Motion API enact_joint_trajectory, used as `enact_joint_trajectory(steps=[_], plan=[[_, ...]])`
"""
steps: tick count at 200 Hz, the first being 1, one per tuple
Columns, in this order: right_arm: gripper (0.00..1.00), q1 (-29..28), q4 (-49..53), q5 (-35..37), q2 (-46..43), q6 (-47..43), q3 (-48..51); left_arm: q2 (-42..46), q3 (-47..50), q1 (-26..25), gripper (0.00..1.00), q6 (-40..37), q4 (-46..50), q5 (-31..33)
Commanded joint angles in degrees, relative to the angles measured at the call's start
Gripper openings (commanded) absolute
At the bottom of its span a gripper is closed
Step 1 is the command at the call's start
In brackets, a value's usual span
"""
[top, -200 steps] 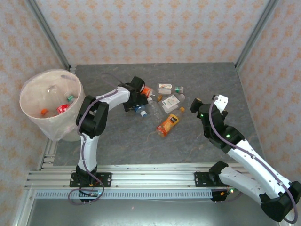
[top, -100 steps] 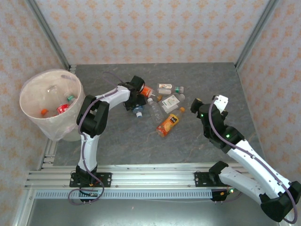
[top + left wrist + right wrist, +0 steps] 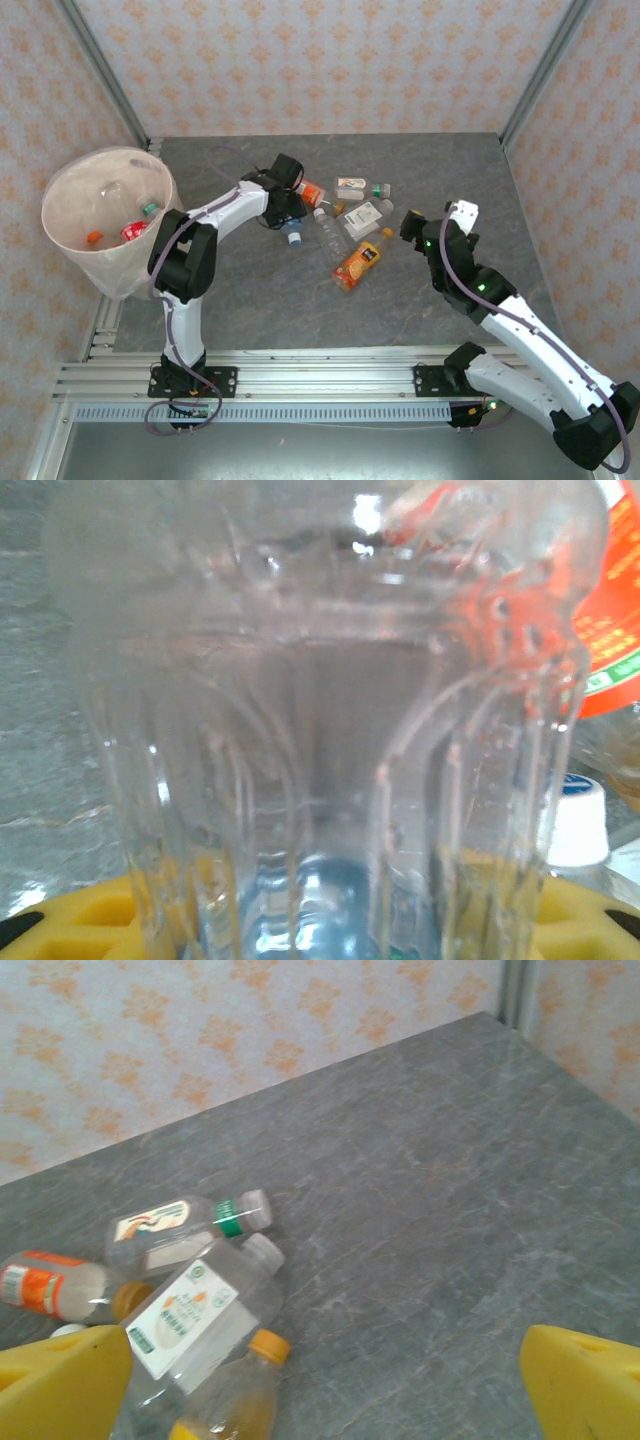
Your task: Put the plastic bottles in the bin
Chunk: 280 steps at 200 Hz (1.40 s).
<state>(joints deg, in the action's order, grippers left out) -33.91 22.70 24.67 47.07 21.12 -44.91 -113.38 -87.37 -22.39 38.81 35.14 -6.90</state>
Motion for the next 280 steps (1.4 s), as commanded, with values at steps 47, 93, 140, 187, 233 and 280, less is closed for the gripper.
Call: enact_joint_trajectory(steps=[47,93,140,187,233,280], plan=[[0.99,0.3,-12.3,-22.0,-0.3,-4.7,3.2,11.9,5.7,-0.1,0.52,-1.0,-1.9,5.5],[0.99,0.3,-13.4,-26.7,2.0,-3.2,3.1,17.0,7.0,-0.1,0.52,-1.1,-1.3,7.1],[0.99,0.3,-12.0,-24.4,1.3,-5.7,2.8,24.0,7.9,-0.1,0.52,-0.4,-0.4,11.5],[0.99,0.3,-13.8,-22.8,0.5,-6.0,3.8,32.1,5.2,0.1,0.52,-5.0,3.5,16.7],[0.99,0.3,-14.7,-22.2,1.4,-5.5,3.9,39.0,0.0,1.3,0.52,-10.2,8.0,22.4],[0.99,0.3,-14.4,-22.1,1.6,-5.3,3.5,46.4,-0.4,5.7,0.52,-12.9,4.1,19.9]])
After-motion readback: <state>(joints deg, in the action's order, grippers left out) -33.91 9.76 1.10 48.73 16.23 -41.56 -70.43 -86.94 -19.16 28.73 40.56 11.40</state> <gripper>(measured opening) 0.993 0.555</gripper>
